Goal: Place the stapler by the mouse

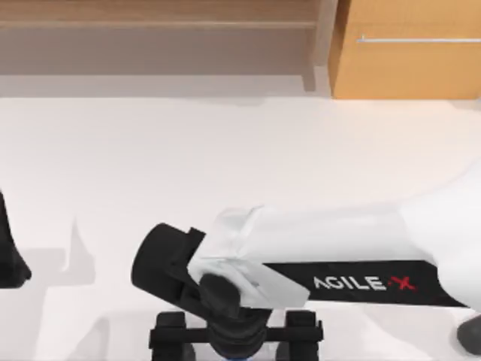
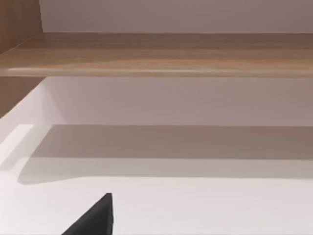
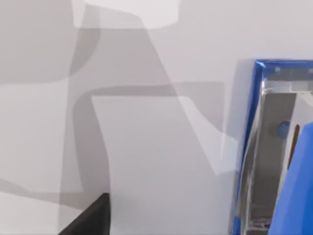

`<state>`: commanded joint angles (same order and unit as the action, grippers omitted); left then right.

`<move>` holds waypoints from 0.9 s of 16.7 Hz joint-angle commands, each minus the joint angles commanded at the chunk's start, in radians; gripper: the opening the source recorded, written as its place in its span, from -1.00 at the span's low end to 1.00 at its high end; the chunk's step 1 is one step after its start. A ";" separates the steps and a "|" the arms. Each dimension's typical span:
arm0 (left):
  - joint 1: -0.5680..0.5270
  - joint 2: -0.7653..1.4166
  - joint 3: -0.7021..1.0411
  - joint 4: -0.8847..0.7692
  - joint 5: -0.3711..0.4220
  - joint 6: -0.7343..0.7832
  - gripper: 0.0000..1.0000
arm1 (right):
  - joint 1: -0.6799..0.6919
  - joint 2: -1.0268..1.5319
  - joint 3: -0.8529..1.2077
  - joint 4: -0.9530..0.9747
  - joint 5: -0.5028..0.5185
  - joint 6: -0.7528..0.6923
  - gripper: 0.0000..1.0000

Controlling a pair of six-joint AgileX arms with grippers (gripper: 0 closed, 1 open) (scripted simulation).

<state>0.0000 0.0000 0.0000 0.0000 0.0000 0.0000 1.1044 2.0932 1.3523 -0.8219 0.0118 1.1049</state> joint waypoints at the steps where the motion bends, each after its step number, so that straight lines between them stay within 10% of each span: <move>1: 0.000 0.000 0.000 0.000 0.000 0.000 1.00 | 0.000 0.000 0.000 0.000 0.000 0.000 0.85; 13: 0.000 0.000 0.000 0.000 0.000 0.000 1.00 | 0.000 0.000 0.000 0.000 0.000 0.000 -0.96; 15: 0.000 0.000 0.000 0.000 0.000 0.000 1.00 | 0.000 0.000 0.000 0.000 0.000 0.000 -1.00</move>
<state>0.0000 0.0000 0.0000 0.0000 0.0000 0.0000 1.1044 2.0932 1.3523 -0.8219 0.0118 1.1049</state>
